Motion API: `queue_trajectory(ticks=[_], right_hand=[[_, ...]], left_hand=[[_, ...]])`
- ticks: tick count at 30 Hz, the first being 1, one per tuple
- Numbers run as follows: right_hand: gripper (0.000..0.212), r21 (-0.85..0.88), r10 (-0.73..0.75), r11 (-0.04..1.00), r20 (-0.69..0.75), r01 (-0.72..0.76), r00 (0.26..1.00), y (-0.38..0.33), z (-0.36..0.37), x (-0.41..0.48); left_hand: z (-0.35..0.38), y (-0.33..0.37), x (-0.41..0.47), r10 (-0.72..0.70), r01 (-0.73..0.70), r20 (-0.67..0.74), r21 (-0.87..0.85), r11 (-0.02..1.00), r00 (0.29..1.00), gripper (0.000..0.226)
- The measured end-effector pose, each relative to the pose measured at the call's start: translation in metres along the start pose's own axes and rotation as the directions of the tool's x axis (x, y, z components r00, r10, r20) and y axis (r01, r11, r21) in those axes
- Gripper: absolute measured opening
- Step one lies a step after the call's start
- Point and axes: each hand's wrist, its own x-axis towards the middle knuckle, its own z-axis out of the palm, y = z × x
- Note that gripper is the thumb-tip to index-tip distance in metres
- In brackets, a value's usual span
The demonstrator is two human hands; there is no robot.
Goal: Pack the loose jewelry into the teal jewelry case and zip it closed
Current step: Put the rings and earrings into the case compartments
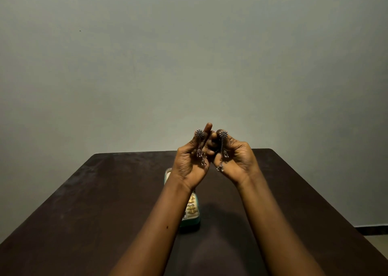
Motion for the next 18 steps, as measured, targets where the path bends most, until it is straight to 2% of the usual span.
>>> queue_trajectory(ticks=[1,4,8,11,15,18], right_hand=[[0.006,0.007,0.013,1.000,-0.034,-0.013,0.999,0.000,0.002,0.000],[0.020,0.051,0.047,0.998,-0.079,-0.043,0.996,0.001,0.003,0.001],[0.022,0.025,0.031,0.999,-0.072,-0.029,0.997,0.004,0.005,0.000],[0.024,-0.056,0.038,0.998,-0.053,-0.040,0.998,0.009,0.007,-0.004],[0.031,-0.081,0.117,0.990,-0.042,-0.120,0.992,0.022,0.001,-0.005],[0.034,-0.070,0.195,0.977,-0.078,-0.201,0.978,0.040,-0.007,-0.006]], left_hand=[[-0.001,-0.002,0.000,-0.003,0.003,-0.004,-0.025,1.000,1.000,0.054],[-0.003,-0.005,0.001,0.004,-0.005,-0.008,-0.055,0.998,1.000,0.052],[-0.004,-0.003,0.000,-0.013,0.011,-0.033,-0.065,0.998,0.999,0.047],[-0.010,0.002,-0.003,0.000,0.004,-0.131,0.027,1.000,0.991,0.026],[-0.024,0.014,-0.017,0.059,-0.029,-0.153,0.191,0.981,0.986,0.026],[-0.039,0.018,-0.032,0.032,0.024,-0.207,0.260,0.965,0.978,0.027]])
